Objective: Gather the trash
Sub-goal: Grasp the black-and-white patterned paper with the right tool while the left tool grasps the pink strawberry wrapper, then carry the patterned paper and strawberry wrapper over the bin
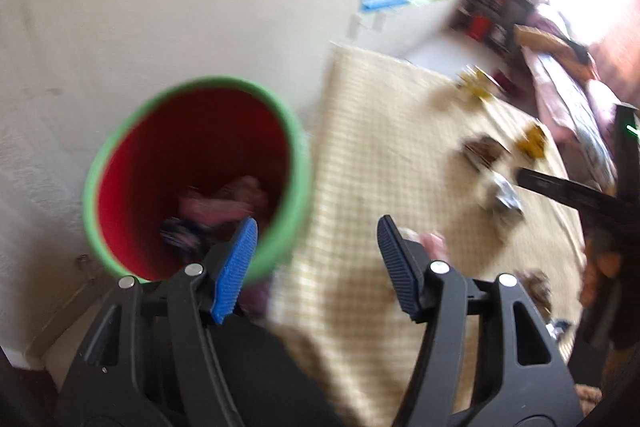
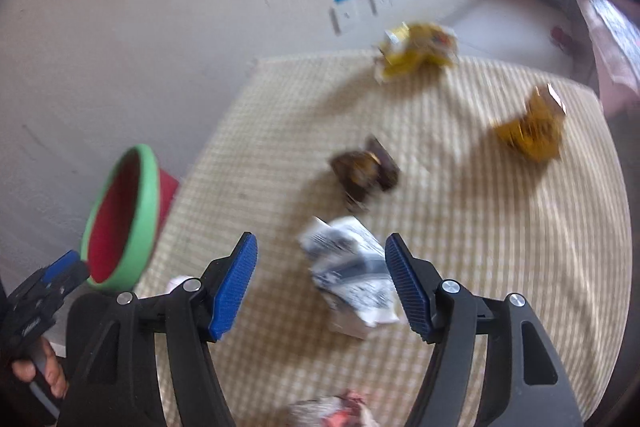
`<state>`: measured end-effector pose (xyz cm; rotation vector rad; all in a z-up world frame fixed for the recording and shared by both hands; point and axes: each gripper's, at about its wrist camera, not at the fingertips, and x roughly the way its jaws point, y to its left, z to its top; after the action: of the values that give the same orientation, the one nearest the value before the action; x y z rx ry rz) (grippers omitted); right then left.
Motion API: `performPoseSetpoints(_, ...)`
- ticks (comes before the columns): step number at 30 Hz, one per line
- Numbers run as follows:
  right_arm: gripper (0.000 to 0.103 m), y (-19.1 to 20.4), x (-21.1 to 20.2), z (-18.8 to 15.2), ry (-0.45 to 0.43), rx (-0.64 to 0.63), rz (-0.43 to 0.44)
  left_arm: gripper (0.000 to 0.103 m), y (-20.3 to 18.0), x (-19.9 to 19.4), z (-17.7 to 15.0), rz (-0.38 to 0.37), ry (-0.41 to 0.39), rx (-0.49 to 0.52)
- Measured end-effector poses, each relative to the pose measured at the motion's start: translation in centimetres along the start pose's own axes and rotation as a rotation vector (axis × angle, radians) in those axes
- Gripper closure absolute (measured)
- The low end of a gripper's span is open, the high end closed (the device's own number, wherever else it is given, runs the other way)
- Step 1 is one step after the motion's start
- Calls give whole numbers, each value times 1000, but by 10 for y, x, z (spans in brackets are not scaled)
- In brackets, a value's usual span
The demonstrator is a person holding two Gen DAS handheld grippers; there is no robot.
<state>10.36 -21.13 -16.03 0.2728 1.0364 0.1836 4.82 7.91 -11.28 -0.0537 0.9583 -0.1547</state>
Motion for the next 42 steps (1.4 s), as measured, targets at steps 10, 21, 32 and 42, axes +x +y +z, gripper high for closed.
performPoseSetpoints(10, 54, -29, 8, -25, 23, 65, 83, 43, -70, 41, -23, -58, 147, 130)
performPoseSetpoints(21, 54, -19, -55, -44, -119, 124, 172, 51, -78, 84, -30, -63, 263, 112)
performPoseSetpoints(32, 53, 1, -81, -48, -167, 104, 201, 55, -76, 31, -15, -31, 72, 103)
performPoseSetpoints(42, 53, 24, -100, -47, -200, 66, 237, 55, -72, -17, 5, -17, -76, 80)
